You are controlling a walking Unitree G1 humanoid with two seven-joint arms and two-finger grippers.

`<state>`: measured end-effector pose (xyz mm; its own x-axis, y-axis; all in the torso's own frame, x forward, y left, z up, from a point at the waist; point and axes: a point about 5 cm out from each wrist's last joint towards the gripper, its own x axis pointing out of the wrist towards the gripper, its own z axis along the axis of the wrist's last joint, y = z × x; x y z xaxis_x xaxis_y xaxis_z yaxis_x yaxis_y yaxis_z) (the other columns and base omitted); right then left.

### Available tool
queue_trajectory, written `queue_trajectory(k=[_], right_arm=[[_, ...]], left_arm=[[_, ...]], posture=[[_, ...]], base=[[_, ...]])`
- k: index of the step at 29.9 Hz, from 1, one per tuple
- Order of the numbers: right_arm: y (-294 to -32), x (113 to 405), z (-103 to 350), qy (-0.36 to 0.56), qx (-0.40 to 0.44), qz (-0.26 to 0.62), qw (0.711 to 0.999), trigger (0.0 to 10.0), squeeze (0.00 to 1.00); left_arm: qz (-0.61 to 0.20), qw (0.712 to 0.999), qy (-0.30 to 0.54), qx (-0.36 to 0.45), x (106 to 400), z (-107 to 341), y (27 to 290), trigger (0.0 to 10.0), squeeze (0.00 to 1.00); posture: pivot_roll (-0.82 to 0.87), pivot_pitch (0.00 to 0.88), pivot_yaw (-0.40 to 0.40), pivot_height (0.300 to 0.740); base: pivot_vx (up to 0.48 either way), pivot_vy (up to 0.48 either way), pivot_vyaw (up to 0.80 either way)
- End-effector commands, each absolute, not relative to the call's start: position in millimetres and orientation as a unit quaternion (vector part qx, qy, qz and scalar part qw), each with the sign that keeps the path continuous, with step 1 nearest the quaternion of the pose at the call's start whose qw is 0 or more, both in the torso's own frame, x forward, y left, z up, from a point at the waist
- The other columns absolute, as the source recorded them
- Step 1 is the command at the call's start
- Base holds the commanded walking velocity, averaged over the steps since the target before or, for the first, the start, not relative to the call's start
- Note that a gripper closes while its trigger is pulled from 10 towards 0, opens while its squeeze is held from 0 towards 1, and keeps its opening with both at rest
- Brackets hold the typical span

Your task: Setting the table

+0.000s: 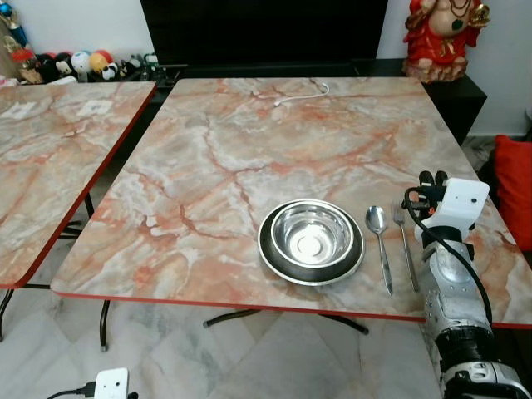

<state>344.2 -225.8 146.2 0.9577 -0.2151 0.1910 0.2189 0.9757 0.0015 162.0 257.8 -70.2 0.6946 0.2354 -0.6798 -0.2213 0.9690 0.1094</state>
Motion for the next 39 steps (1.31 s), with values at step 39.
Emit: queue_trajectory(k=[39], right_arm=[[-186,342,162,-0.151,-0.020,-0.031,0.988,10.0,0.00]], left_arm=[[0.125,0.907,0.402,0.011,146,-78,259,10.0,0.00]], posture=[[-0.02,0.000,0.023,0.740]], base=[[0.000,0.480,0.00]])
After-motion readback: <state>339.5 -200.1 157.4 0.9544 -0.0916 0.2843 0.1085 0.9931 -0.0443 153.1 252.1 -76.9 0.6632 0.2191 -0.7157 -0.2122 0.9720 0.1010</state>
